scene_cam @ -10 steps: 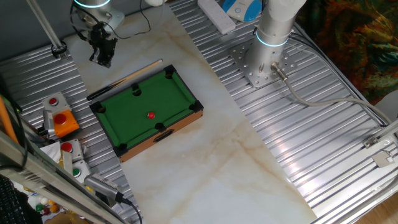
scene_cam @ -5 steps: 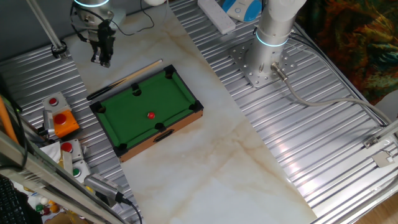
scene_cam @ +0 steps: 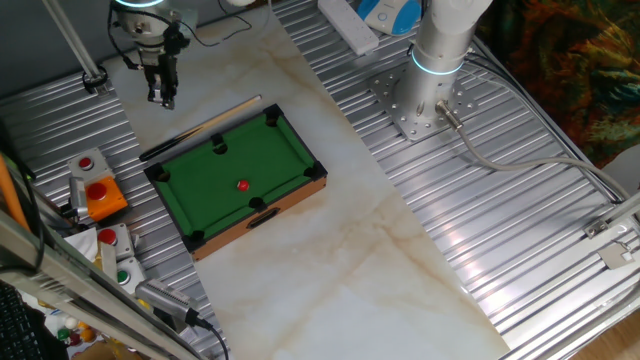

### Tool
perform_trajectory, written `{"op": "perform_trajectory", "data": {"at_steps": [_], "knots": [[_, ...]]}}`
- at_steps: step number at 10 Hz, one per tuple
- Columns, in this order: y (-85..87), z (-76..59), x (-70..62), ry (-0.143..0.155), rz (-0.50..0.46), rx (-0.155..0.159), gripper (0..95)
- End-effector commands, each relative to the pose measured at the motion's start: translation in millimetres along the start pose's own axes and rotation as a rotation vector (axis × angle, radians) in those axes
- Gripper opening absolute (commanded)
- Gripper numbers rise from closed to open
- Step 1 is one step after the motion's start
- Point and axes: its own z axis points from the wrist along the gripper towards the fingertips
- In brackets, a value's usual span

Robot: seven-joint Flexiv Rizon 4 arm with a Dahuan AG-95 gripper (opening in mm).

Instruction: Hit the pool ball

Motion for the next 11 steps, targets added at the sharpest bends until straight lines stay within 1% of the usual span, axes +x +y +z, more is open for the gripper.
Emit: {"op": "perform_trajectory", "data": {"at_steps": [1,2,4,7,8,11], "knots": [[0.0,-1.3,-1.2,-0.003,-0.089,0.007,0.0],[0.1,-1.1,-1.1,-0.014,-0.119,0.014,0.0],[0.0,-0.5,-1.0,-0.033,-0.119,0.012,0.0],[-0.4,6.4,0.2,-0.044,-0.113,0.002,0.0],[-1.0,6.9,0.2,-0.045,-0.096,-0.009,0.0],[-1.2,7.2,0.1,-0.045,-0.099,-0.015,0.0]]}}
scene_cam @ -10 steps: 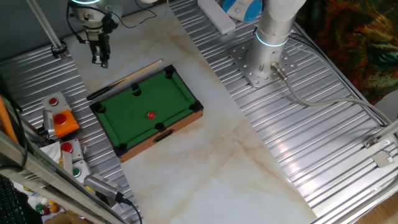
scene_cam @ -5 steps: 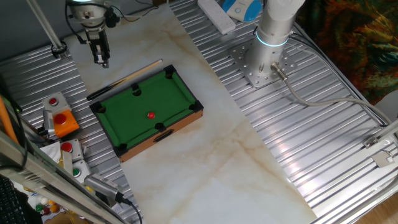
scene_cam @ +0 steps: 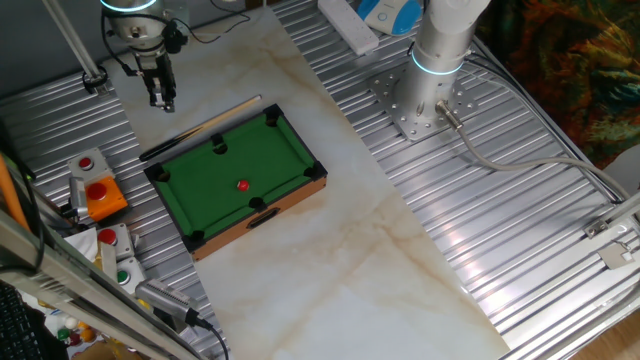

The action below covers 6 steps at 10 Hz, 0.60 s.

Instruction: Hit the pool ball

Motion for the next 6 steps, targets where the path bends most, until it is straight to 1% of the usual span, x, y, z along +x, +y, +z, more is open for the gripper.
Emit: {"op": "perform_trajectory", "data": {"at_steps": [1,3,5,6], "knots": [[0.1,1.0,0.1,0.000,-0.014,-0.001,0.0],[0.4,2.5,0.4,-0.002,-0.044,-0.001,0.0],[1.5,9.8,1.5,-0.012,-0.105,0.004,0.0],[2.1,13.1,1.7,-0.015,-0.111,0.003,0.0]]}}
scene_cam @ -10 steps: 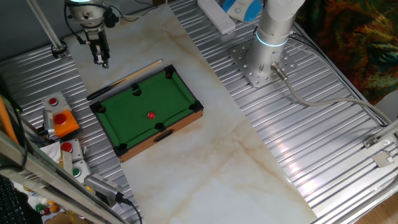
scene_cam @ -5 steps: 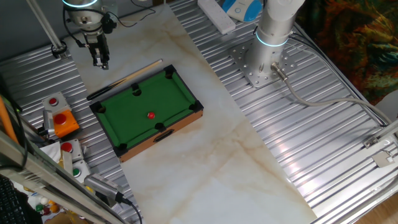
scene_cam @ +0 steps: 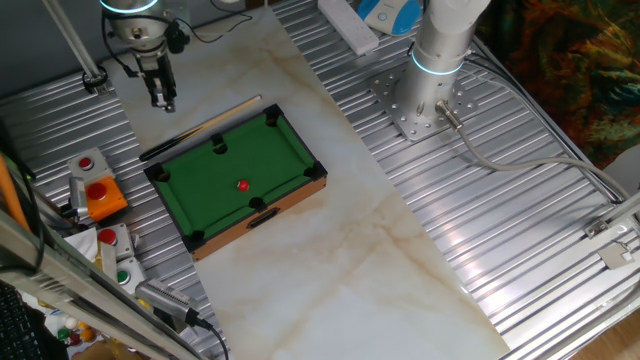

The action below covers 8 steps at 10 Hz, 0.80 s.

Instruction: Hit the pool ball

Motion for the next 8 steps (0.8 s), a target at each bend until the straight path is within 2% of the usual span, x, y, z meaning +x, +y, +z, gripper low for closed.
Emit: {"op": "perform_trajectory", "data": {"at_steps": [1,8], "knots": [[1.5,10.4,1.4,-0.008,-0.024,0.003,0.0],[4.0,38.3,0.0,-0.024,-0.061,0.017,0.0]]}}
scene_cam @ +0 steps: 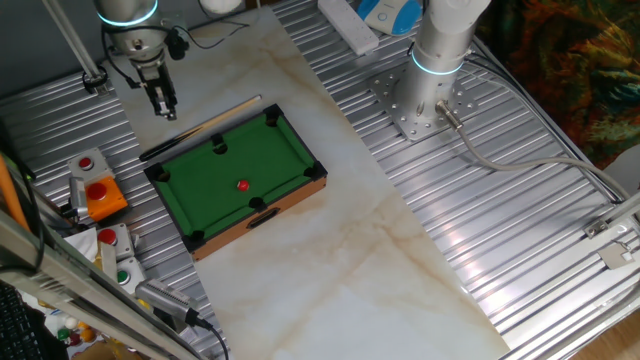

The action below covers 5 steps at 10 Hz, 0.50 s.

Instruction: Hit the pool ball

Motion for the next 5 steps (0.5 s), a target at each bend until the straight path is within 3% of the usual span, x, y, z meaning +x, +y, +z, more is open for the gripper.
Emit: {"op": "perform_trajectory", "data": {"at_steps": [1,5], "knots": [[0.9,2.3,-2.4,-0.002,-0.007,0.004,0.0],[1.6,14.4,-3.6,-0.001,-0.024,0.006,0.0]]}}
